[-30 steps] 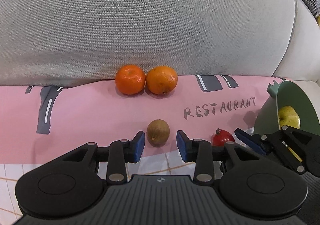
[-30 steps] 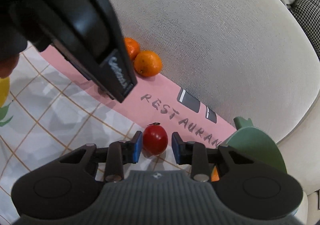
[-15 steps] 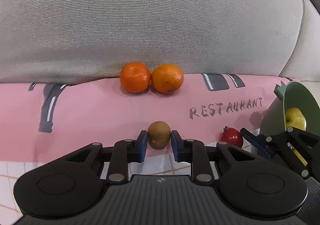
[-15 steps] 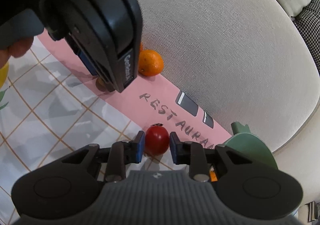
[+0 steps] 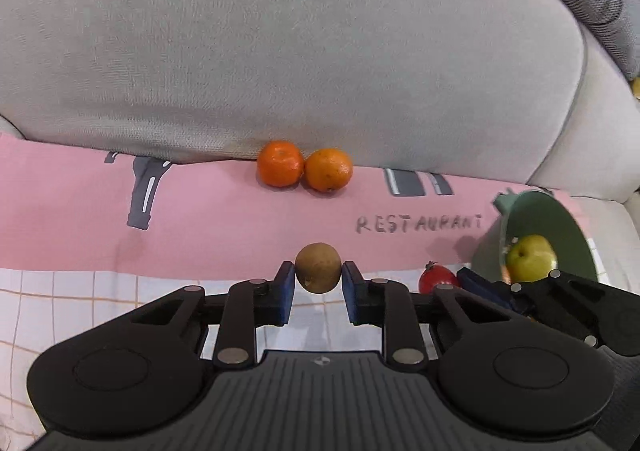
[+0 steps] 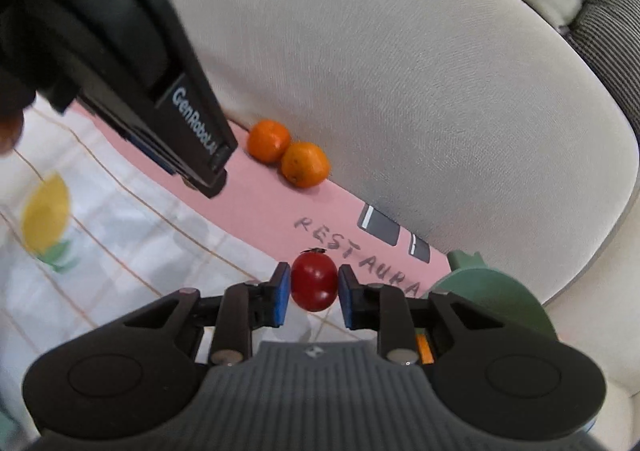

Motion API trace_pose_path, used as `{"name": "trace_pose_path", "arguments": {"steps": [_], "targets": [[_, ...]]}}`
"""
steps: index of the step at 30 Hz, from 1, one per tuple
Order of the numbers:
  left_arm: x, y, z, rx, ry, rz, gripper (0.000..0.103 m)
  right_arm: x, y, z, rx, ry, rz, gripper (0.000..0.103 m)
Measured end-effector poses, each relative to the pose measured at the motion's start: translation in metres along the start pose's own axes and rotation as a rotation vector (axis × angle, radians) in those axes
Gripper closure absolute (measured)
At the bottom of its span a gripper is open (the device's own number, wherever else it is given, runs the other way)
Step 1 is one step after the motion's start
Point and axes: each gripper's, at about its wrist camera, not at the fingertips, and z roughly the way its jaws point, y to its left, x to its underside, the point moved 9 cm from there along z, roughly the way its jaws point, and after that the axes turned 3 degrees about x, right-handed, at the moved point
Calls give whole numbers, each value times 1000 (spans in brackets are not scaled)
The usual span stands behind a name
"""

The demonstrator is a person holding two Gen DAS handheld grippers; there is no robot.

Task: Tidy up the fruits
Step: 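Carry the kiwi with the left gripper while the right gripper carries the tomato into the colander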

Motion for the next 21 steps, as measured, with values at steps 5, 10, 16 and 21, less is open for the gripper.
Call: {"name": "trace_pose_path", "arguments": {"steps": [5, 10, 16, 21], "targets": [[6, -21, -20, 27, -12, 24, 75, 5, -11, -30, -21, -14, 54, 82], [14, -43, -33, 52, -15, 46, 75, 15, -26, -51, -19, -22, 92, 82], [21, -71, -43, 75, -19, 101, 75, 29, -40, -67, -12, -19, 119, 82], [27, -94, -43, 94, -8, 145, 75, 42, -54, -73, -8, -5, 133, 82]]}}
